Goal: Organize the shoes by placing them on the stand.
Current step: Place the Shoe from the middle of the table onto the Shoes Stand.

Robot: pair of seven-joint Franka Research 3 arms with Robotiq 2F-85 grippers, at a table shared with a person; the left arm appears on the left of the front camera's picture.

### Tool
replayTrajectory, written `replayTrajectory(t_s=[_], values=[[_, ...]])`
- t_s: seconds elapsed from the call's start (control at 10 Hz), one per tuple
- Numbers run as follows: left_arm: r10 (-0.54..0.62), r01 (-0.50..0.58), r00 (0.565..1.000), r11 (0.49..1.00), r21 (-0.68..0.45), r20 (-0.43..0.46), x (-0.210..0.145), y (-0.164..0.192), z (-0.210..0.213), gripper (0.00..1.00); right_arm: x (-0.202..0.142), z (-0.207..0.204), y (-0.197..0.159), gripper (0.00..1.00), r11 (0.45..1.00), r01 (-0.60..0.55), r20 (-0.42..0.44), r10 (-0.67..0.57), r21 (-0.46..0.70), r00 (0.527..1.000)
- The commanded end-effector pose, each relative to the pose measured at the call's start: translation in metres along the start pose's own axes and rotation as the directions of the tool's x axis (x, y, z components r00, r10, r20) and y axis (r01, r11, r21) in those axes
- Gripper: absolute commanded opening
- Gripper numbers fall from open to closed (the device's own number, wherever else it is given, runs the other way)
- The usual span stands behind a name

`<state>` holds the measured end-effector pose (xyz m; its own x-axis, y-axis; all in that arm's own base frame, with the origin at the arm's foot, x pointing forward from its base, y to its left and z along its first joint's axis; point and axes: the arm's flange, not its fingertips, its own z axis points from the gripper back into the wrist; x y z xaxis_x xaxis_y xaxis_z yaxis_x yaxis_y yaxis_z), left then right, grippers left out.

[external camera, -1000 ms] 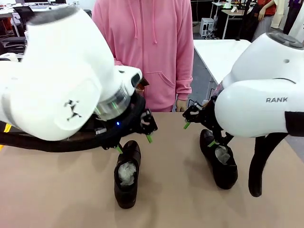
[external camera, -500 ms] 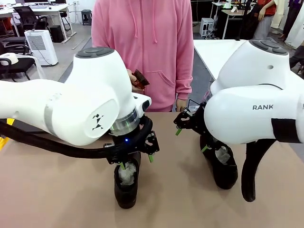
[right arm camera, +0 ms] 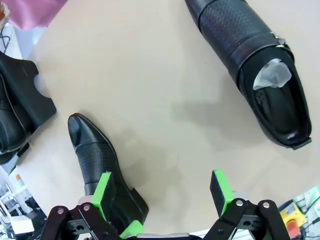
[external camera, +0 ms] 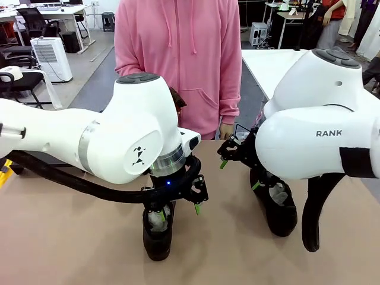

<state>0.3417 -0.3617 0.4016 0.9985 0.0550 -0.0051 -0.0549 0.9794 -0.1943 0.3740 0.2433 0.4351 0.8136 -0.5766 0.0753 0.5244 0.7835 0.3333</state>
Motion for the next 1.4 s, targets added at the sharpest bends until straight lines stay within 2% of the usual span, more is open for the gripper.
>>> replayTrajectory(t_s=[0.0, 0.3, 0.4, 0.6, 0.8, 0.9, 1.3], values=[[-0.024, 0.024, 1.0, 0.999, 0.022, -0.018, 0.01, -0.001, -0.009, 0.88, 0.004, 0.001, 0.003, 1.0, 1.0, -0.018, -0.012, 0.018, 0.02, 1.0], [-0.009, 0.01, 0.998, 1.0, 0.025, -0.056, 0.018, 0.001, -0.031, 0.88, 0.004, 0.001, 0.003, 1.0, 1.0, -0.018, -0.012, 0.018, 0.02, 1.0], [-0.024, 0.026, 0.998, 0.999, 0.029, -0.05, 0.019, 0.0, -0.032, 0.84, 0.004, 0.001, 0.003, 1.0, 1.0, -0.018, -0.012, 0.018, 0.02, 1.0], [-0.019, 0.023, 0.998, 0.996, 0.085, -0.052, 0.022, 0.003, -0.036, 0.45, 0.004, 0.001, 0.003, 1.0, 1.0, -0.018, -0.012, 0.018, 0.02, 1.0], [-0.015, 0.022, 0.996, 0.996, 0.089, -0.083, 0.022, 0.006, -0.044, 0.06, 0.004, 0.001, 0.003, 1.0, 1.0, -0.018, -0.012, 0.018, 0.02, 1.0], [-0.017, 0.025, 0.995, 0.996, 0.089, -0.095, 0.021, 0.005, -0.047, 0.0, 0.004, 0.001, 0.003, 1.0, 1.0, -0.018, -0.012, 0.018, 0.02, 1.0], [-0.017, 0.028, 0.994, 0.994, 0.104, -0.107, 0.018, 0.007, -0.048, 0.0, 0.004, 0.001, 0.003, 1.0, 1.0, -0.018, -0.012, 0.018, 0.02, 1.0]])
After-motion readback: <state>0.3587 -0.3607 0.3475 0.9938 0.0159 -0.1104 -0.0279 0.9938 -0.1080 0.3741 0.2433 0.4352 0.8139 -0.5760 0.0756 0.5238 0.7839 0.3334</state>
